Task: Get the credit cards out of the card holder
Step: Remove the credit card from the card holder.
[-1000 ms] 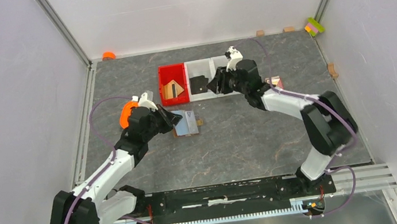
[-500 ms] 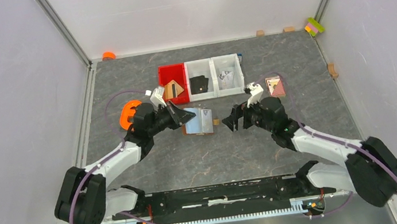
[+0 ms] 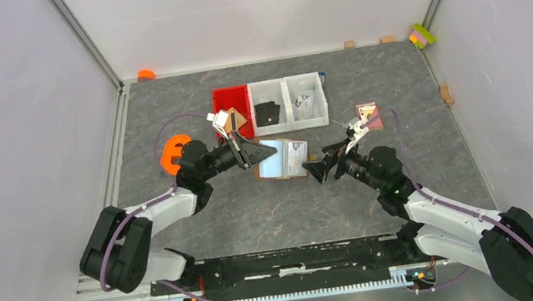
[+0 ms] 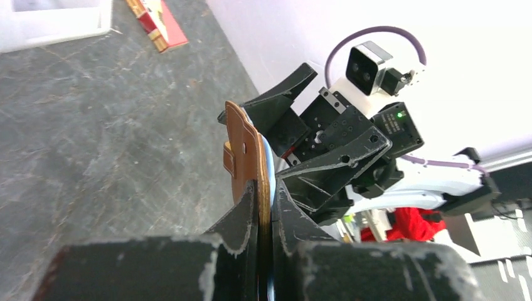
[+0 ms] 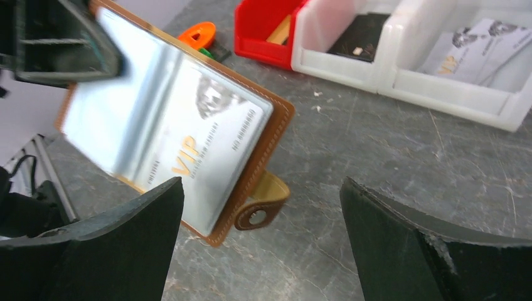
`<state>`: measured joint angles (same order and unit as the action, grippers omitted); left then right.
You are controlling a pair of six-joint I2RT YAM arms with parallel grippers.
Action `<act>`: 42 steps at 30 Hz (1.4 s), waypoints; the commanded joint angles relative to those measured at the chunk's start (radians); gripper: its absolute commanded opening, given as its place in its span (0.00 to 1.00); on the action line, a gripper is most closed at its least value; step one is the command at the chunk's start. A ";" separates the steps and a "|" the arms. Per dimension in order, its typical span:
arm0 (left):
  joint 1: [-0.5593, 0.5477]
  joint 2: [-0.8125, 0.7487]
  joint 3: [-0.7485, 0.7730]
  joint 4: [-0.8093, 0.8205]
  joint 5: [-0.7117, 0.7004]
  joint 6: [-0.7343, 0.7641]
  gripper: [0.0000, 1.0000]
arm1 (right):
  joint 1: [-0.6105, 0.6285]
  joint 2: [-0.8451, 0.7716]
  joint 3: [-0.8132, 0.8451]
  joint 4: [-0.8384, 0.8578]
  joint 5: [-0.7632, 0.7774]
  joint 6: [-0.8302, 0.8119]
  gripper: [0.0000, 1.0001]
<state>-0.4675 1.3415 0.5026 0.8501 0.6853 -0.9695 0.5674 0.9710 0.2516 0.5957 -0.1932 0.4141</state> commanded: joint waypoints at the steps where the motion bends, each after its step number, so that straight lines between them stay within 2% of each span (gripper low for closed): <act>1: -0.004 0.071 -0.018 0.295 0.085 -0.166 0.02 | -0.020 -0.053 -0.031 0.150 -0.076 0.065 0.98; 6: -0.005 0.124 -0.020 0.434 0.112 -0.253 0.02 | -0.084 -0.043 -0.040 0.206 -0.180 0.167 0.98; 10: -0.005 0.132 -0.020 0.465 0.117 -0.270 0.02 | -0.141 0.012 -0.046 0.273 -0.271 0.269 0.98; 20: -0.010 0.163 -0.013 0.518 0.130 -0.296 0.02 | -0.158 0.192 -0.087 0.715 -0.500 0.514 0.96; 23: -0.011 0.186 -0.008 0.546 0.138 -0.316 0.02 | -0.159 0.249 -0.091 0.850 -0.541 0.586 0.81; 26: -0.011 0.193 -0.006 0.552 0.141 -0.322 0.02 | -0.159 0.279 -0.094 0.912 -0.555 0.624 0.64; 31: -0.012 0.180 -0.008 0.540 0.138 -0.311 0.02 | -0.159 0.277 -0.094 0.901 -0.555 0.612 0.43; 33: -0.011 0.176 -0.009 0.523 0.135 -0.302 0.02 | -0.158 0.270 -0.091 0.862 -0.548 0.590 0.38; 37: -0.011 0.165 -0.007 0.493 0.133 -0.284 0.02 | -0.159 0.254 -0.088 0.795 -0.530 0.549 0.21; 39: -0.007 0.138 -0.006 0.391 0.114 -0.217 0.04 | -0.159 0.249 -0.085 0.767 -0.524 0.532 0.12; 42: -0.003 0.021 0.007 -0.009 -0.024 -0.005 0.14 | -0.162 0.242 -0.076 0.693 -0.511 0.499 0.06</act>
<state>-0.4732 1.4994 0.4828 1.2171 0.8009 -1.2098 0.4095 1.2362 0.1654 1.3449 -0.7143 0.9726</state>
